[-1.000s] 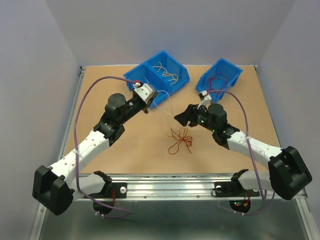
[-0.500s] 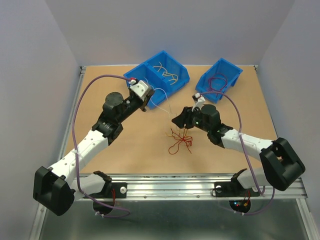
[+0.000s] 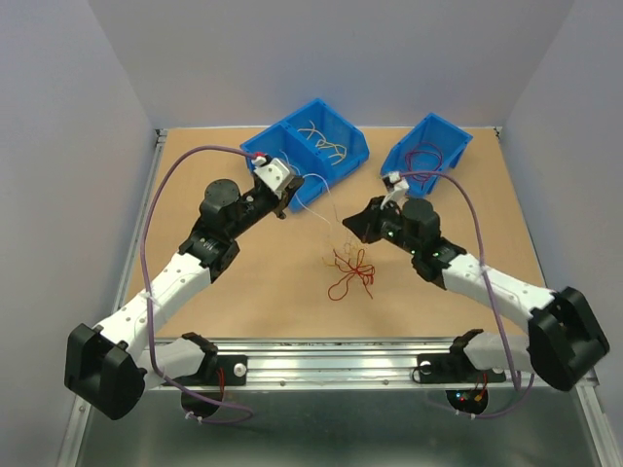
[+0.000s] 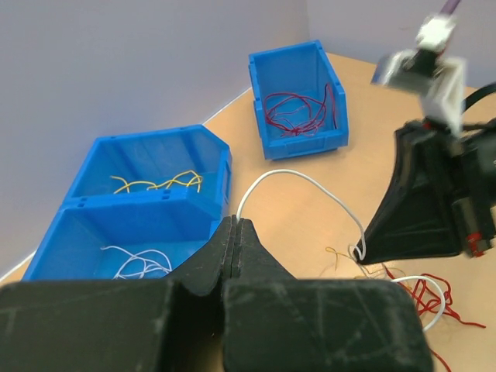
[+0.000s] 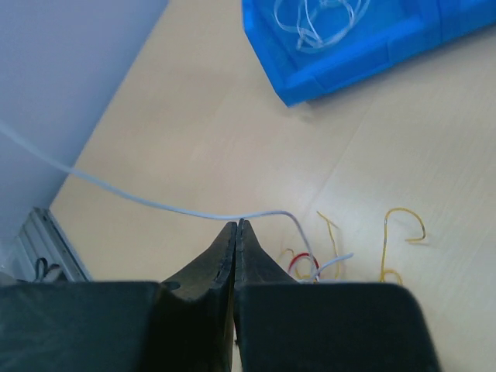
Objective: Untangle the cables
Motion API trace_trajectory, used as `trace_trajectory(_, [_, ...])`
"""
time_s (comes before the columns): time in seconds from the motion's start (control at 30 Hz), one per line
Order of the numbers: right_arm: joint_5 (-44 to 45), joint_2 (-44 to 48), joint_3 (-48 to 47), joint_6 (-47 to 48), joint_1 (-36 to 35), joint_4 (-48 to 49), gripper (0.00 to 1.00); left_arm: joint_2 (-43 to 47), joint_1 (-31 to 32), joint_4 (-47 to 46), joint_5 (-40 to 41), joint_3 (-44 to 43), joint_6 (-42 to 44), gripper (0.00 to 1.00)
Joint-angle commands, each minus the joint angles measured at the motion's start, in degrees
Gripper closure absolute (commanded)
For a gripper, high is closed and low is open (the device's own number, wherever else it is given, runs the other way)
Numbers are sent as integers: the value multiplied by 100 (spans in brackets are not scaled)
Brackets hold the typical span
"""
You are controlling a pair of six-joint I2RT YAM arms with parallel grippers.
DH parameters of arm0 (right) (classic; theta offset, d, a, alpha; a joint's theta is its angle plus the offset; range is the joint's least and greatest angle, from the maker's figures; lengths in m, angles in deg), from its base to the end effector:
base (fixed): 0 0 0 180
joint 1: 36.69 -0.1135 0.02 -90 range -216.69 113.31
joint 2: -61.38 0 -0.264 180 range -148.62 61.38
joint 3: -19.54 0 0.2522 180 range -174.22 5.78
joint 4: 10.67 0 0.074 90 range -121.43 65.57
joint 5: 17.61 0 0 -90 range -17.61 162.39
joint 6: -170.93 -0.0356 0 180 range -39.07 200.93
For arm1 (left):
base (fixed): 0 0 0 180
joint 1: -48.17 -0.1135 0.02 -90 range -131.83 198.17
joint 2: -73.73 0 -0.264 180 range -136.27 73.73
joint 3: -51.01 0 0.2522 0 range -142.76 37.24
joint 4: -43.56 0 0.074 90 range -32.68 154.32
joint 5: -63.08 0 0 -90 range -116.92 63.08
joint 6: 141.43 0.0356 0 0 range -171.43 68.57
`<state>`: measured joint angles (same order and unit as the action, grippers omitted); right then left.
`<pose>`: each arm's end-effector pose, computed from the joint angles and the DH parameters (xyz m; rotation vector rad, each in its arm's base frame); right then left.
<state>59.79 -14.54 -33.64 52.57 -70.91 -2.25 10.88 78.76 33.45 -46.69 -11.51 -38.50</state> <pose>0.2385 0.1716 0.2452 -0.2624 1.9075 0.9550 0.2157 -0.1415 0.3652 0.7874 1.1919 -0.4958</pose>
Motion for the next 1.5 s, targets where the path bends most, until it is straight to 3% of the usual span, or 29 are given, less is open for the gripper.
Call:
trace_trajectory(0.0, [196, 1507, -146, 216, -59, 16, 100, -51, -44, -328, -193, -99, -45, 100])
trace_trajectory(0.13, [600, 2834, 118, 383, -59, -161, 99, -455, -44, -170, -544, -266, 60, 100])
trace_trajectory(0.3, [697, 2987, 233, 384, -50, -125, 97, -790, -35, 85, -941, -468, 157, 100])
trace_trajectory(0.4, [741, 2567, 189, 410, -50, -205, 71, -756, -44, 50, -792, -478, 87, 100])
trace_trajectory(0.67, [838, 1423, -110, 559, -50, -328, 43, 141, -71, -178, -159, -161, -45, 100])
trace_trajectory(0.7, [873, 1352, -136, 620, -50, -328, 33, 202, -88, -196, -133, -144, -80, 100])
trace_trajectory(0.8, [935, 1045, -197, 761, -59, -310, 22, 335, -123, -231, -97, -82, -124, 100])
trace_trajectory(1.47, [329, -62, -373, 1350, -304, 542, 21, 458, -220, -179, -466, -126, -282, 100])
